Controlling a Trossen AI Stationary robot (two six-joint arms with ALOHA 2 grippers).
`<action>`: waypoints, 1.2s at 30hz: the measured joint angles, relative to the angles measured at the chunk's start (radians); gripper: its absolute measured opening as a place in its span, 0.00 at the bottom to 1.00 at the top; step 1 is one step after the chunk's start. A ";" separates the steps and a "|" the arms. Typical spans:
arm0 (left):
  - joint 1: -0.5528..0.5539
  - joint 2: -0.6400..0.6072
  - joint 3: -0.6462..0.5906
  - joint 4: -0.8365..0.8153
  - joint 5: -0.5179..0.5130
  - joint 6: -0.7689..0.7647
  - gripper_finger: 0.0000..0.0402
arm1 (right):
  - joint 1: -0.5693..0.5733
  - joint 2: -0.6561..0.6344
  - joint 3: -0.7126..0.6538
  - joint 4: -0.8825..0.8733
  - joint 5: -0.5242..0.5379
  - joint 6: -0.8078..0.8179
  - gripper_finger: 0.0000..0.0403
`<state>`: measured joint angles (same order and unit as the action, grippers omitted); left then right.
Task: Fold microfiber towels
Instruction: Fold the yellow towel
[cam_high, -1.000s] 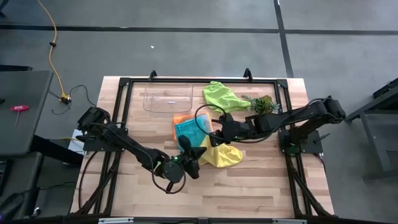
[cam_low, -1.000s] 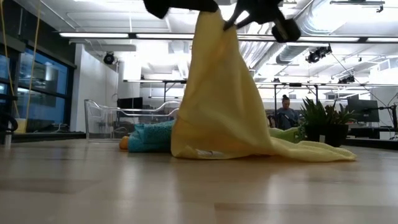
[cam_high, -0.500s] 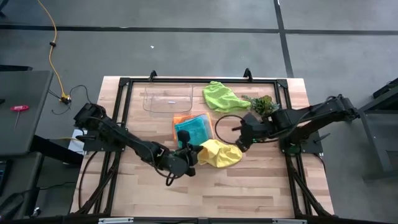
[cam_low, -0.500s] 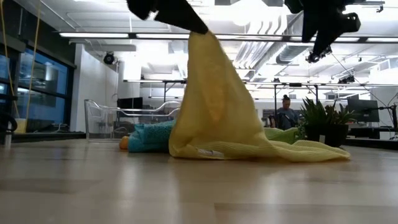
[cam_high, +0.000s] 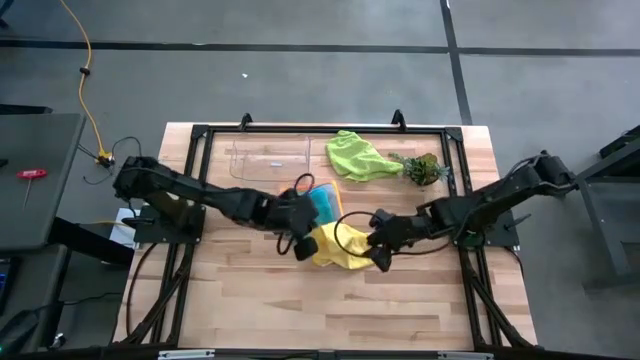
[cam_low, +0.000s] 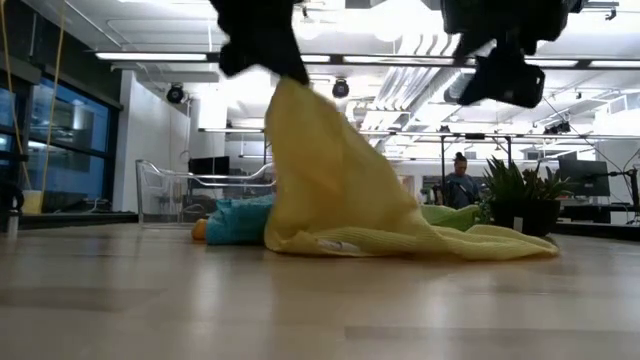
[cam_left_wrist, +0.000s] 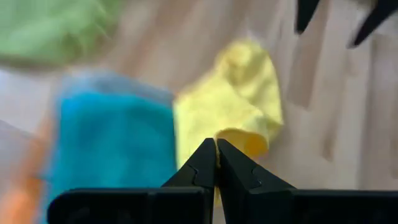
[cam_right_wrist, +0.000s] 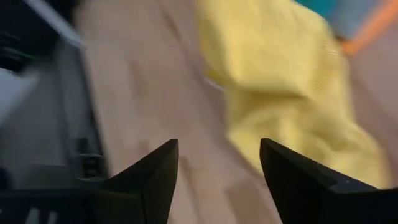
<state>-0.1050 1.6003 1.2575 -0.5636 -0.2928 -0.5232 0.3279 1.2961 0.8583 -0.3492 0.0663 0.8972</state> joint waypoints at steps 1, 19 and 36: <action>0.004 0.018 0.000 -0.004 0.046 -0.021 0.00 | 0.009 0.000 -0.017 0.057 -0.001 0.010 0.53; 0.173 -0.015 0.000 0.007 0.020 0.053 0.00 | 0.159 0.468 0.387 -0.144 0.158 -0.374 0.51; 0.215 -0.011 -0.001 -0.001 0.094 0.108 0.00 | 0.054 0.722 0.451 0.180 0.346 -0.536 0.51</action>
<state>0.1097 1.5898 1.2564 -0.5641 -0.1993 -0.4149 0.3818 2.0177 1.3098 -0.1691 0.4123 0.3613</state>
